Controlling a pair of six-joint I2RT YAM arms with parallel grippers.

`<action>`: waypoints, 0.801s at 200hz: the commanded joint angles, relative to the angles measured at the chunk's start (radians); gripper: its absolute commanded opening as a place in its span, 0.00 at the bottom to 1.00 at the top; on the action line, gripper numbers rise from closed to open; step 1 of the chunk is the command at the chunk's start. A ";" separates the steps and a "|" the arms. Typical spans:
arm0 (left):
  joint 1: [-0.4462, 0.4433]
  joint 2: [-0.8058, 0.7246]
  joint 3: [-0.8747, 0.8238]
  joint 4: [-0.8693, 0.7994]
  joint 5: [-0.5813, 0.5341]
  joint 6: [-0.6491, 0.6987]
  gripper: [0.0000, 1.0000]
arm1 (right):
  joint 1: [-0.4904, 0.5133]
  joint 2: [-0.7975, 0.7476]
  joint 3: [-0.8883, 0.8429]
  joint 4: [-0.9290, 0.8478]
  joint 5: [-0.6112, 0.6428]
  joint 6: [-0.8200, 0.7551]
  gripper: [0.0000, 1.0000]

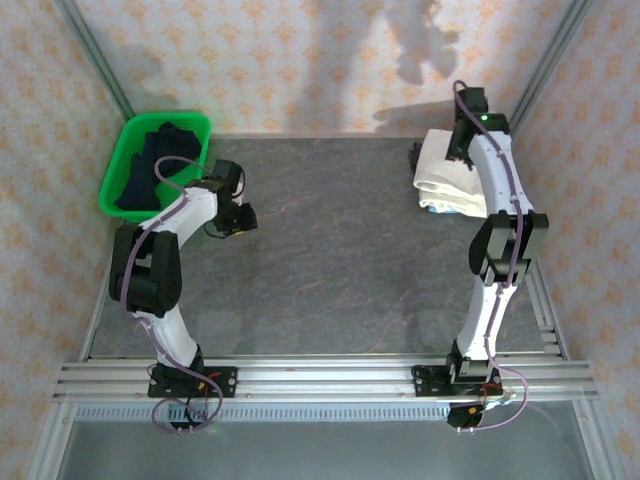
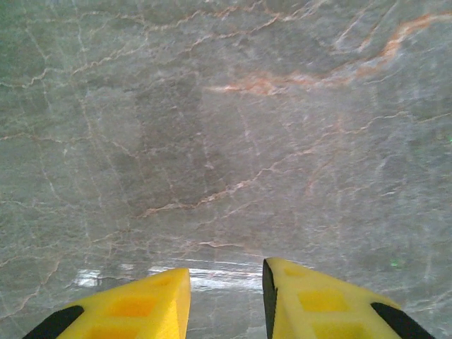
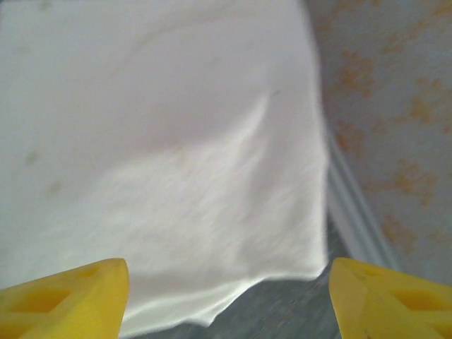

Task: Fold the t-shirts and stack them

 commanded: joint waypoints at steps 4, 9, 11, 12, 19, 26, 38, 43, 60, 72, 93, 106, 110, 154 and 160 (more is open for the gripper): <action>-0.003 -0.032 -0.027 0.067 0.049 -0.025 0.33 | -0.024 0.027 -0.121 0.090 -0.010 0.129 0.72; -0.004 -0.033 -0.030 0.071 0.055 -0.023 0.33 | -0.035 0.049 -0.118 0.068 -0.003 0.151 0.72; -0.005 -0.032 -0.031 0.071 0.056 -0.022 0.33 | -0.039 0.059 -0.118 0.062 -0.001 0.160 0.71; -0.006 -0.033 -0.032 0.071 0.056 -0.022 0.33 | -0.042 0.062 -0.118 0.057 0.000 0.164 0.71; -0.008 -0.033 -0.036 0.074 0.056 -0.020 0.33 | -0.059 0.086 -0.126 0.045 0.012 0.187 0.71; -0.010 -0.033 -0.038 0.074 0.058 -0.017 0.33 | -0.079 0.104 -0.135 0.036 0.025 0.207 0.72; -0.010 -0.033 -0.039 0.073 0.058 -0.011 0.33 | -0.114 0.119 -0.155 0.037 -0.002 0.225 0.72; -0.011 -0.032 -0.038 0.072 0.057 -0.008 0.33 | -0.125 0.116 -0.165 0.045 -0.024 0.227 0.72; -0.011 -0.024 -0.029 0.064 0.059 0.003 0.33 | -0.147 0.098 -0.178 0.061 -0.078 0.224 0.73; -0.011 -0.025 -0.028 0.064 0.060 0.008 0.33 | -0.146 0.080 -0.165 0.049 -0.097 0.219 0.73; -0.010 -0.023 -0.027 0.064 0.055 0.014 0.33 | -0.145 0.013 -0.165 0.076 -0.155 0.216 0.73; -0.010 -0.020 -0.025 0.063 0.054 0.017 0.33 | -0.144 -0.024 -0.167 0.112 -0.161 0.224 0.73; -0.010 -0.018 -0.023 0.062 0.055 0.018 0.33 | -0.144 -0.031 -0.166 0.123 -0.157 0.226 0.73; -0.011 -0.008 -0.022 0.058 0.051 0.022 0.33 | -0.148 0.021 -0.124 0.265 -0.039 0.291 0.63; -0.011 -0.009 -0.022 0.058 0.048 0.022 0.33 | -0.150 0.048 -0.108 0.285 -0.032 0.293 0.60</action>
